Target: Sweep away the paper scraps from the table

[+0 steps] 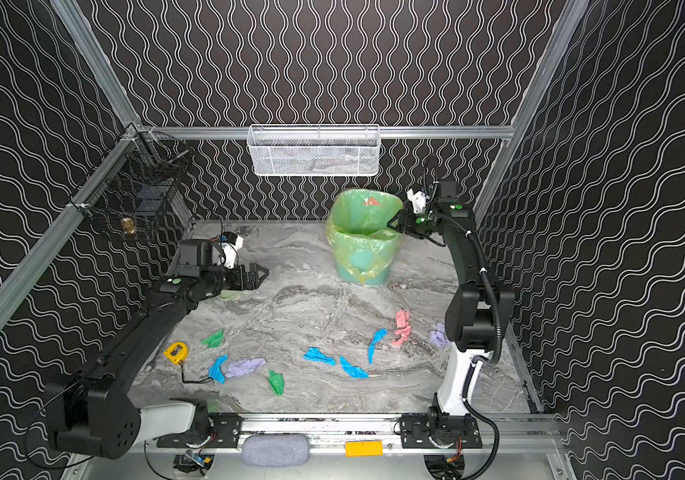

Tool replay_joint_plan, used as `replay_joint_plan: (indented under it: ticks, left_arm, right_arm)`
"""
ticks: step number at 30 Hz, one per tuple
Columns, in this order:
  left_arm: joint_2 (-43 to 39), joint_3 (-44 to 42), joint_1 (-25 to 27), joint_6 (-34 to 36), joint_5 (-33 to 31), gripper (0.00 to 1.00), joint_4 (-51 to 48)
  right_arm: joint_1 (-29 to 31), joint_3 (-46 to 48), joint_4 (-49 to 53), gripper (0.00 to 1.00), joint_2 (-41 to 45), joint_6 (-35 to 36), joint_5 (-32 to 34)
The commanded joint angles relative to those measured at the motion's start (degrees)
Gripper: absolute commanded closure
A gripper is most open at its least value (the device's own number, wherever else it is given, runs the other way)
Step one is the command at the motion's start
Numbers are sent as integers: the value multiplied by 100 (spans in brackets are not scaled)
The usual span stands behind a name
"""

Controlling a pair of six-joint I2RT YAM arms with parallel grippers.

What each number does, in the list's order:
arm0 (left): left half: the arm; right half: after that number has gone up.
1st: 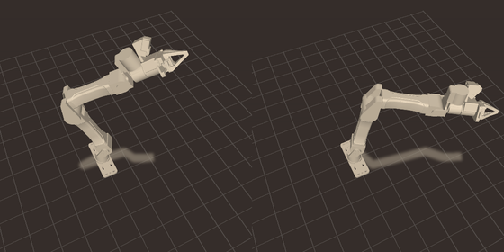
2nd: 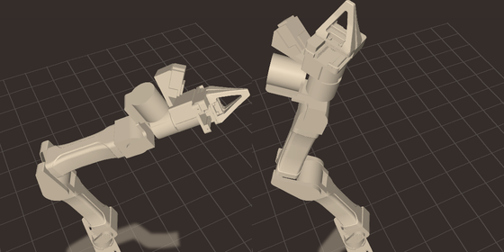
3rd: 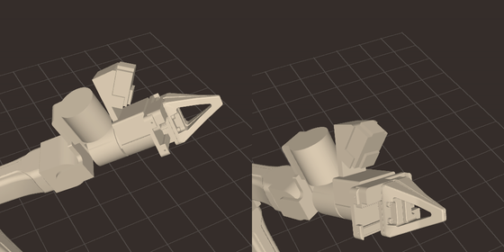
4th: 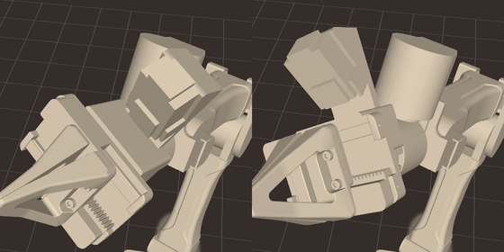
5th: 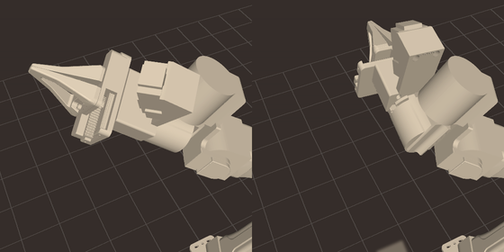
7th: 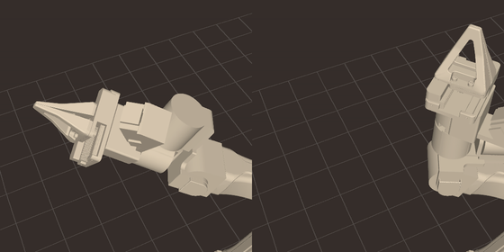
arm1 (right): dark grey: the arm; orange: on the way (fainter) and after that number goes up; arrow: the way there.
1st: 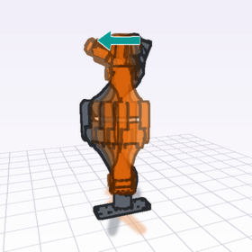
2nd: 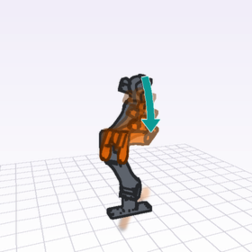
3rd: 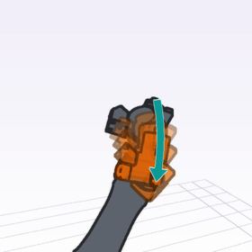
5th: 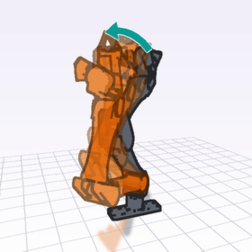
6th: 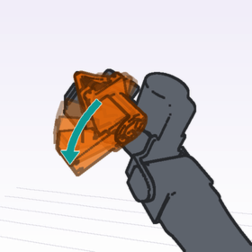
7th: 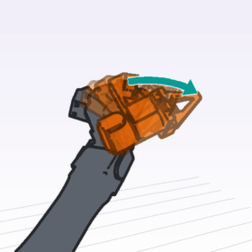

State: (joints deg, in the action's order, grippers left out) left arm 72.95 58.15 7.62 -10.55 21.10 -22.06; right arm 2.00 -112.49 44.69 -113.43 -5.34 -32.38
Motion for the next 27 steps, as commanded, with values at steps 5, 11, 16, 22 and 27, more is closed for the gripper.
replay_joint_plan:
  ticks: [5, 11, 16, 22, 27]
  left_arm:
    - [-286, -211, 3, -114, -64, 1, -197]
    - [-561, -535, 3, -286, -55, 1, -252]
    - [-794, -682, 3, -322, -107, 1, -316]
    - [-979, -773, 20, -361, -115, 1, -428]
    - [-1061, -849, 73, -387, -115, 1, -429]
  right_arm:
    - [445, -232, 86, 46, -148, -36, -20]
    - [941, -435, 222, 46, -342, -4, -5]
    - [1227, -476, 318, 46, -419, 42, 15]
    - [1484, -553, 413, 44, -452, 60, 70]
    - [1587, -703, 488, 45, -498, 59, 33]
